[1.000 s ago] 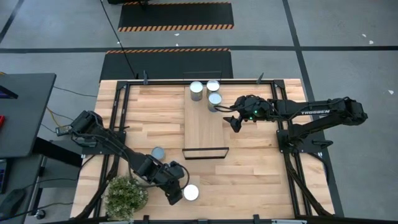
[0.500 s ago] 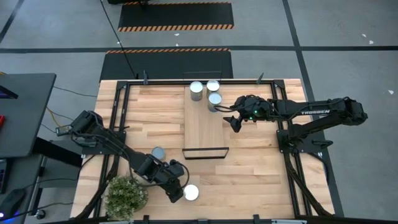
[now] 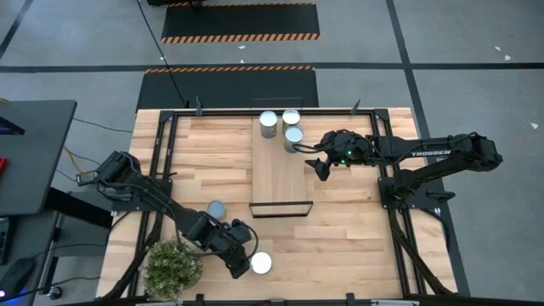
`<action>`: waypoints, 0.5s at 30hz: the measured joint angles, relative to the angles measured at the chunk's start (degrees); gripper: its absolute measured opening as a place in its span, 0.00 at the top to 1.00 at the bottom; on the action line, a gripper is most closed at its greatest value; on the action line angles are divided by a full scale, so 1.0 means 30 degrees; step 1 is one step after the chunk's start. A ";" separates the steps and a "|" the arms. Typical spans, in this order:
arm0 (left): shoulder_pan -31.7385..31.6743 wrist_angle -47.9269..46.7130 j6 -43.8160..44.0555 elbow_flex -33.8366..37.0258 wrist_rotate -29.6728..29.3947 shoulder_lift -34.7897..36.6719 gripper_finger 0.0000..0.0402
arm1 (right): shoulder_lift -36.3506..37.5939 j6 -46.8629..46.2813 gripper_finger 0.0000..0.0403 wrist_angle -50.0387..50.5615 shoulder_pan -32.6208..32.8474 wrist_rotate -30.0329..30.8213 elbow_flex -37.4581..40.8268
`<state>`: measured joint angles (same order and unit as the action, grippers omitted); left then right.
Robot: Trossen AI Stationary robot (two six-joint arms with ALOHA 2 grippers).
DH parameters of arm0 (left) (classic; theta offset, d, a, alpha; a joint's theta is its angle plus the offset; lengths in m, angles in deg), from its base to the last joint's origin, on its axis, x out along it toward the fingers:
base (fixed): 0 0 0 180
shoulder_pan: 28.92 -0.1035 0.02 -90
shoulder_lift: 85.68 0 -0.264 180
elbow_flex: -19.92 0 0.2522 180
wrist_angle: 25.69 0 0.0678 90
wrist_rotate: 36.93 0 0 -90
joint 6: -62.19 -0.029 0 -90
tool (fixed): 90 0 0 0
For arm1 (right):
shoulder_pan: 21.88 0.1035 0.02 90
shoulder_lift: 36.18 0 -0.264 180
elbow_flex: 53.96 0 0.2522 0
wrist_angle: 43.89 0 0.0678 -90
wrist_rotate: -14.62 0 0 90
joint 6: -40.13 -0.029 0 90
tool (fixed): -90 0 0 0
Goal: Pick and place cans onto a shelf
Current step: Put the canned oranges on the shelf
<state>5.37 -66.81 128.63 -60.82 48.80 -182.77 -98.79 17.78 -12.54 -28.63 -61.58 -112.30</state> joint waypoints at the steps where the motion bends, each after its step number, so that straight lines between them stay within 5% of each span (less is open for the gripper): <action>1: 0.0084 0.0000 -0.0090 0.0000 0.0004 0.0000 0.02 | 0.0000 0.0000 0.13 0.0000 -0.0001 0.0000 0.0000; 15: 0.1368 -0.0192 -0.1077 -0.0029 0.0113 -0.0144 0.02 | -0.0004 0.0000 0.13 0.0000 0.0003 0.0000 0.0000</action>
<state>9.48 -67.38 125.40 -60.91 49.14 -183.21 -98.80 17.78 -12.54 -28.62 -61.58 -112.30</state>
